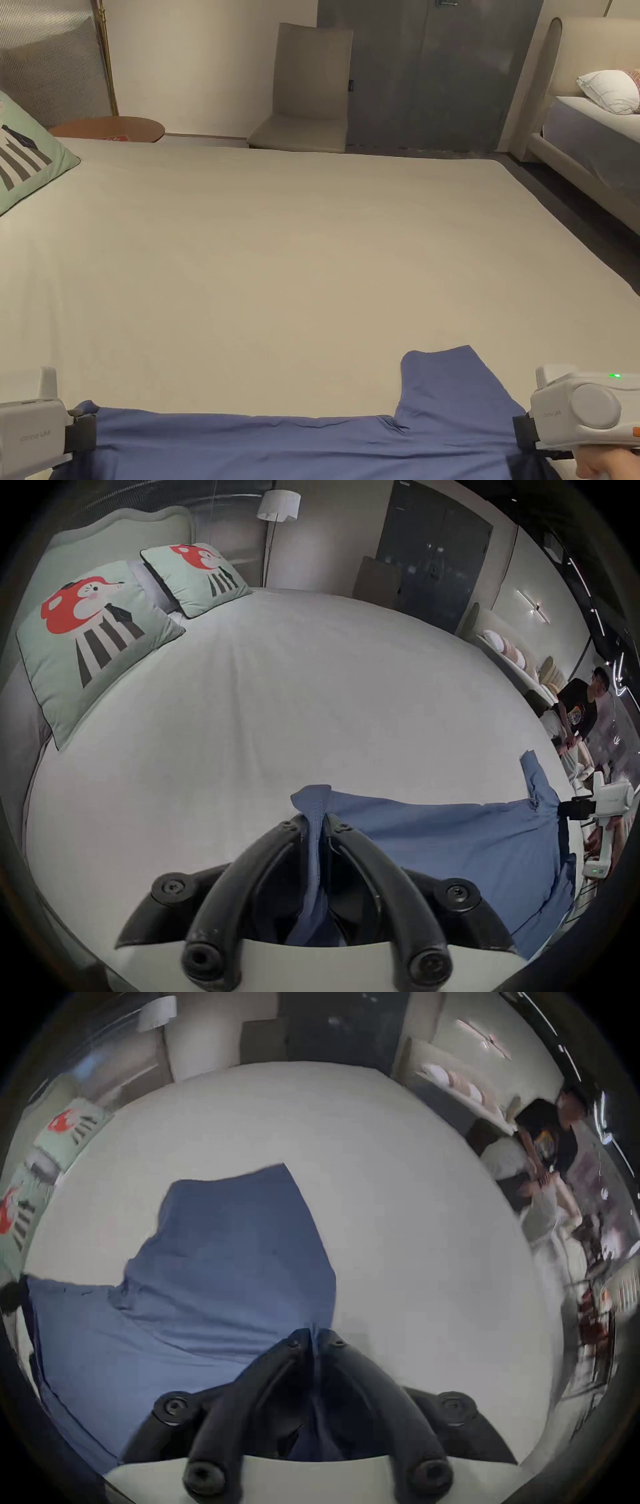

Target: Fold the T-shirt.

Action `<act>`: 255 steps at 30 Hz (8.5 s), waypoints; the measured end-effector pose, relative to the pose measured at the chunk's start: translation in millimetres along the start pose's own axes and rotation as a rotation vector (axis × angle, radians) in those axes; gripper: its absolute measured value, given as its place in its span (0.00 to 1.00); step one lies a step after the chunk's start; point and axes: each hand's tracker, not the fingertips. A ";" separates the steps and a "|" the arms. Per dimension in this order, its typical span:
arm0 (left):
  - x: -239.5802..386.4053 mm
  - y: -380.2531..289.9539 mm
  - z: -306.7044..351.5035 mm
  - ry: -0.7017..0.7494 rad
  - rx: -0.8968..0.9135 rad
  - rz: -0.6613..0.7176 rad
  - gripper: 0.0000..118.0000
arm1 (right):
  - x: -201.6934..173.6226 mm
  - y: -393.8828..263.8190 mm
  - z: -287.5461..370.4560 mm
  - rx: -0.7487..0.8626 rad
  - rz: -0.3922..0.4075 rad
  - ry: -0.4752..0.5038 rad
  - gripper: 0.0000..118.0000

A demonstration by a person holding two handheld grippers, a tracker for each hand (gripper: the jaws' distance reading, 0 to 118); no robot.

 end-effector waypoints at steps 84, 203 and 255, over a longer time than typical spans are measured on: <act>-168.0 -178.5 105.4 -0.625 -0.019 0.604 0.94 | -133.3 -200.3 232.5 0.881 -0.087 -0.117 0.01; -112.1 -201.8 100.2 -0.672 -0.084 0.655 0.11 | -119.0 -216.2 245.1 0.860 -0.150 0.007 0.01; 250.8 -270.3 93.1 -0.327 0.181 -0.447 0.01 | -61.5 -248.7 223.8 0.826 -0.298 0.021 0.01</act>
